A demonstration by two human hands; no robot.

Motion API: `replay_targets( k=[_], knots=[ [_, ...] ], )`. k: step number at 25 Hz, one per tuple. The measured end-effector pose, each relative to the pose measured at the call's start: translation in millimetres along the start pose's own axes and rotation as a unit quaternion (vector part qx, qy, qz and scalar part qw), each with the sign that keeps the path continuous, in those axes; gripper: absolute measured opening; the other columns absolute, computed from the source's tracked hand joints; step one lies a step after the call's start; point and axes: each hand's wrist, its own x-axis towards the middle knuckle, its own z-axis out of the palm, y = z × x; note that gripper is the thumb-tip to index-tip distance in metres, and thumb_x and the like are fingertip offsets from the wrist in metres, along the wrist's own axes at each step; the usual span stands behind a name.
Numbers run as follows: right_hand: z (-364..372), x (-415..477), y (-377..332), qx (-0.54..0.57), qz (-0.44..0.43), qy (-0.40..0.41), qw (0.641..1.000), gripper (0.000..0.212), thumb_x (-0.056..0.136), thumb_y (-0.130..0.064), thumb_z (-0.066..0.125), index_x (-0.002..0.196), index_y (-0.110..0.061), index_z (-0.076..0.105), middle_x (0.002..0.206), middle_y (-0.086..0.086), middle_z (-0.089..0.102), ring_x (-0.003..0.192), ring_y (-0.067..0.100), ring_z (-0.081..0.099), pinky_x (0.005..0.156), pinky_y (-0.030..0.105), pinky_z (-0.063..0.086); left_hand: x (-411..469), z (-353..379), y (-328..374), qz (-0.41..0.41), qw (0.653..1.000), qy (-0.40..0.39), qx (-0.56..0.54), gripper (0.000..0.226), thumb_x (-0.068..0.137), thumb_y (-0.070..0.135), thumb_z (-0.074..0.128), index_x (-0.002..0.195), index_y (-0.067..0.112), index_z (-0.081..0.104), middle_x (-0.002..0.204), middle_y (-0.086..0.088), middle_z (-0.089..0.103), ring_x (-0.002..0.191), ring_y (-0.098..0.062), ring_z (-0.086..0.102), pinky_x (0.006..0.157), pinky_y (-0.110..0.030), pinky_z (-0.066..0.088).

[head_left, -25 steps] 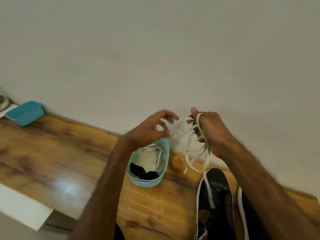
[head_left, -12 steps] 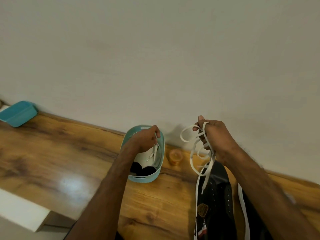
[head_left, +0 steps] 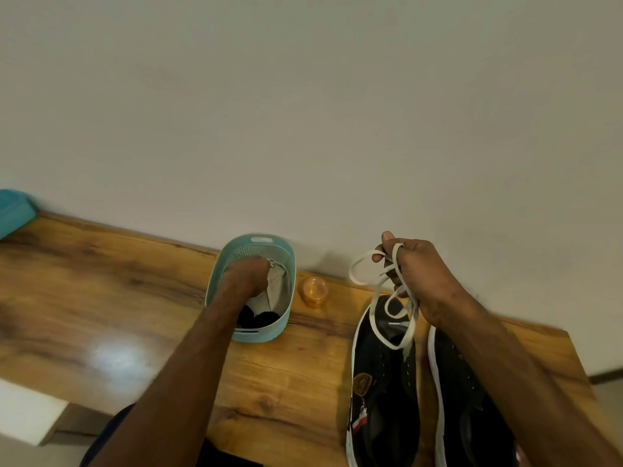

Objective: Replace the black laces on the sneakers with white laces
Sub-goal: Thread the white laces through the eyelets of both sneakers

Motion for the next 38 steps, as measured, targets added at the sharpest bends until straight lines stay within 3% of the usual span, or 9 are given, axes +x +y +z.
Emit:
replay_targets(
  k=[11,15,18,21,23,27,30,33,38],
  knots=[
    [10.7,-0.1,11.5,0.009,0.002,-0.014,1.000,0.048,0.104,-0.038,0.045,0.074,-0.010,0.069,0.056,-0.001,0.051,0.052,0.011,0.044,0.055,0.024,0.040,-23.8,-33.6,1.6,0.008,0.967,0.226,-0.118,0.048,0.092,0.007,0.050,0.136,0.025,0.055,0.132,0.002,0.058,0.118,-0.024,0.057,0.089,-0.038,0.046],
    [7.7,-9.3,2.2,0.095,0.026,0.004,0.995,0.043,0.105,-0.035,0.045,0.079,-0.009,0.068,0.050,-0.006,0.048,0.050,0.010,0.040,0.050,0.023,0.037,-73.0,-65.1,29.4,0.022,0.860,0.346,-0.374,0.025,0.101,0.020,0.049,0.121,0.028,0.061,0.111,0.010,0.068,0.094,-0.009,0.064,0.079,-0.031,0.050],
    [2.6,-29.9,-14.3,0.247,0.043,-0.018,0.968,0.041,0.105,-0.033,0.045,0.080,-0.008,0.065,0.053,-0.002,0.044,0.047,0.010,0.038,0.042,0.020,0.036,-129.9,-89.3,79.7,0.174,0.763,0.232,-0.577,0.025,0.103,0.025,0.049,0.124,0.018,0.060,0.109,0.003,0.068,0.088,-0.005,0.064,0.068,-0.018,0.049],
    [-8.5,-54.9,-27.0,0.365,0.046,-0.026,0.929,0.042,0.104,-0.037,0.045,0.080,-0.008,0.062,0.054,-0.001,0.048,0.043,0.009,0.043,0.041,0.021,0.038,-188.5,-79.8,131.8,0.256,0.734,-0.034,-0.629,0.039,0.101,0.039,0.045,0.133,0.018,0.053,0.117,-0.004,0.067,0.104,-0.018,0.065,0.083,-0.032,0.056],
    [-22.2,-74.5,-22.7,0.381,0.030,-0.011,0.924,0.043,0.104,-0.038,0.044,0.080,-0.007,0.062,0.058,0.000,0.048,0.043,0.008,0.040,0.042,0.021,0.037,-214.4,-58.5,145.5,0.276,0.711,-0.095,-0.640,0.030,0.101,0.028,0.050,0.124,0.012,0.058,0.098,-0.006,0.069,0.087,-0.018,0.066,0.075,-0.030,0.055],
    [-56.1,-124.7,15.9,0.372,0.030,0.045,0.927,0.044,0.105,-0.035,0.042,0.083,-0.005,0.065,0.064,0.004,0.058,0.047,0.012,0.052,0.043,0.023,0.045,-246.4,-27.8,132.8,0.201,0.745,-0.009,-0.636,0.038,0.102,0.031,0.047,0.103,-0.004,0.062,0.066,0.007,0.048,0.058,-0.004,0.043,0.054,-0.023,0.043],
    [-74.6,-165.8,55.0,0.433,0.066,0.087,0.895,0.036,0.105,-0.028,0.042,0.090,-0.004,0.064,0.067,0.003,0.065,0.052,0.014,0.060,0.046,0.025,0.051,-272.7,-14.0,126.7,0.167,0.787,0.020,-0.593,0.036,0.101,0.035,0.048,0.089,0.005,0.062,0.061,0.009,0.038,0.054,-0.005,0.032,0.046,-0.017,0.028],
    [-75.8,-193.8,77.2,0.476,0.102,0.100,0.868,0.032,0.106,-0.019,0.042,0.087,-0.005,0.063,0.065,0.004,0.069,0.052,0.016,0.065,0.047,0.028,0.054,-291.3,-4.5,135.2,0.171,0.780,0.014,-0.602,0.031,0.102,0.034,0.048,0.083,0.013,0.060,0.063,0.007,0.042,0.053,-0.003,0.034,0.046,-0.016,0.027],
    [-84.7,-215.9,93.0,0.232,0.034,0.083,0.969,0.031,0.105,-0.017,0.043,0.098,-0.004,0.070,0.085,0.013,0.073,0.081,0.027,0.069,0.077,0.041,0.059,-301.8,6.2,141.4,0.125,0.733,0.086,-0.663,0.031,0.103,0.034,0.043,0.088,0.011,0.057,0.062,0.004,0.048,0.053,-0.007,0.038,0.047,-0.019,0.029]
  ],
)
